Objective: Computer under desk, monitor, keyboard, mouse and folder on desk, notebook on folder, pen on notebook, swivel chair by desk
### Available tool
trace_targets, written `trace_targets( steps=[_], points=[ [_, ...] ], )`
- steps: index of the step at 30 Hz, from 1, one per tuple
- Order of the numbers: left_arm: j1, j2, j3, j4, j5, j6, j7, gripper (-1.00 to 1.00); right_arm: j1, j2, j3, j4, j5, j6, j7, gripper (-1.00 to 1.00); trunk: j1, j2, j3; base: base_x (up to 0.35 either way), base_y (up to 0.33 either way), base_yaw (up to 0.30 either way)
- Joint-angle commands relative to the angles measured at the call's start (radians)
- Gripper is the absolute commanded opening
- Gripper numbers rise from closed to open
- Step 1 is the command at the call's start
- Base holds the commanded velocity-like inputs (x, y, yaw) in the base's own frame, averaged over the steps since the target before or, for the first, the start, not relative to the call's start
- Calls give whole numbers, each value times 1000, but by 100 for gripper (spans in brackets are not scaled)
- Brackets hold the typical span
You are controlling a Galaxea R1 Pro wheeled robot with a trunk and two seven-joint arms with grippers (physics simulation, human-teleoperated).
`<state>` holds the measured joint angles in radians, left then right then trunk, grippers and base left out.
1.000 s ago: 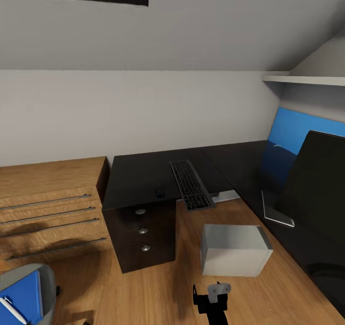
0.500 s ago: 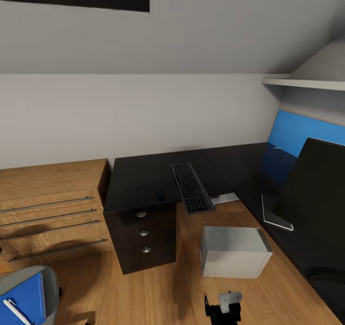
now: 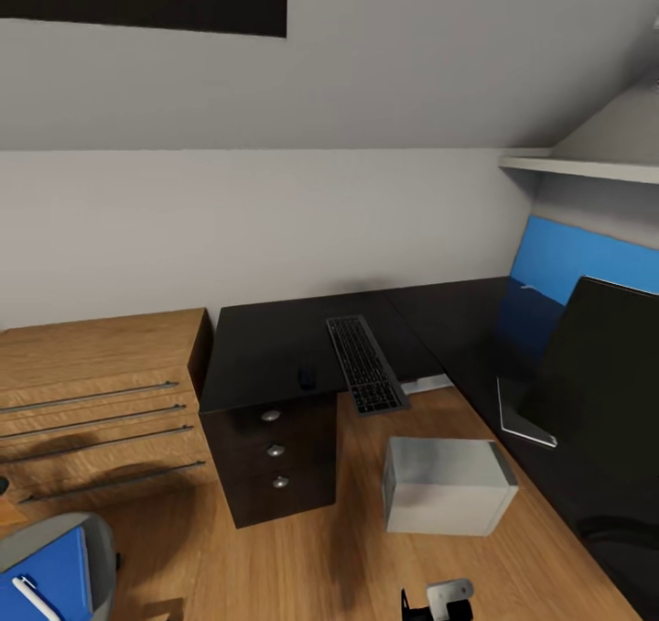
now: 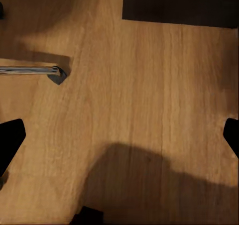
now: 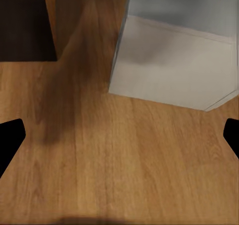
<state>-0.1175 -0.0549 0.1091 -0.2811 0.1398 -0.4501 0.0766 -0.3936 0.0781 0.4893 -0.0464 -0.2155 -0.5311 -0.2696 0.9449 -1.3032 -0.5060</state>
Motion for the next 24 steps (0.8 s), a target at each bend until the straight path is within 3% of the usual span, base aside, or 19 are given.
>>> trace_targets(
  steps=[1,10,19,24],
  points=[
    [-1,0,3,3,3,-9,-12,100,-1,0,9,1,-8,-3,-3,100,-4,7,3,0,0,-14],
    [-1,1,3,101,-10,-255,-60,100,-1,2,10,1,-8,-3,-3,100,-12,21,15,0,0,-155],
    [-1,3,4,121,-21,-295,-59,100,-1,3,10,2,-8,-3,-3,100,-12,21,17,-7,-5,-57],
    [-1,2,4,123,-21,-297,-57,100,-1,4,11,2,-9,-3,-3,100,-12,21,18,-169,-103,-5]
  ],
)
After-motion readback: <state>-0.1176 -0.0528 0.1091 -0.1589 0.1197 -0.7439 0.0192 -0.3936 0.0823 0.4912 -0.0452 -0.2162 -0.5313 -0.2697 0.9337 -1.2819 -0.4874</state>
